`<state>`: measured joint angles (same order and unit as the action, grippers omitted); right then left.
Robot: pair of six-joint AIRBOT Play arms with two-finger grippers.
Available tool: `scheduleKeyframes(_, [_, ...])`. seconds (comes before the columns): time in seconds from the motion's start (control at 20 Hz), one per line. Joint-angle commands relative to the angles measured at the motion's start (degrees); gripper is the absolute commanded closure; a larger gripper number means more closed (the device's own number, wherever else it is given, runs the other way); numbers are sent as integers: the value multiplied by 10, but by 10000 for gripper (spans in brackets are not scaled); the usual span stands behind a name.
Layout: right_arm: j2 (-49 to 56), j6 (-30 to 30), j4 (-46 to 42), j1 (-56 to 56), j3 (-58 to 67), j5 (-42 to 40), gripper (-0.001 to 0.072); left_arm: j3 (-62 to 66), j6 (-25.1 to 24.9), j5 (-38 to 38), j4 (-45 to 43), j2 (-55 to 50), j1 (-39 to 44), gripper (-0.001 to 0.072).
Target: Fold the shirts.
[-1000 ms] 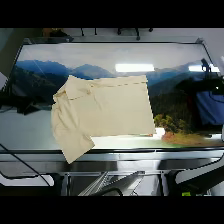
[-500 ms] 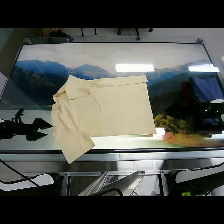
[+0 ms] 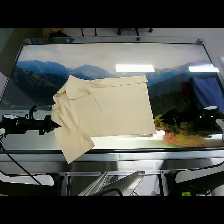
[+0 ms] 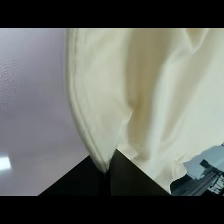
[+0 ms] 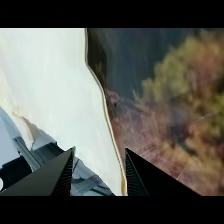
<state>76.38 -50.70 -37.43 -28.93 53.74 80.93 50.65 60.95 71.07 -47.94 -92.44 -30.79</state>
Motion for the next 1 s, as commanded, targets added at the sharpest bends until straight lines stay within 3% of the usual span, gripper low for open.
scheduleKeyframes(0.0, [0,1,-26,40,-27,-33,350,31,-5,26,11,-5,4,695])
scheduleKeyframes(0.3, [22,-12,-33,129,-29,-60,355,71,-3,57,12,-5,7,695])
scheduleKeyframes(0.4, [14,-1,-2,152,-28,-44,561,91,-2,88,19,-4,8,695])
scheduleKeyframes(0.5, [-17,3,37,169,-19,-32,677,105,-9,112,61,15,8,696])
scheduleKeyframes(0.75, [-195,19,142,161,139,-39,693,181,-52,166,292,201,7,697])
scheduleKeyframes(0.95, [-311,21,169,144,393,-134,694,394,-14,107,401,395,-20,695])
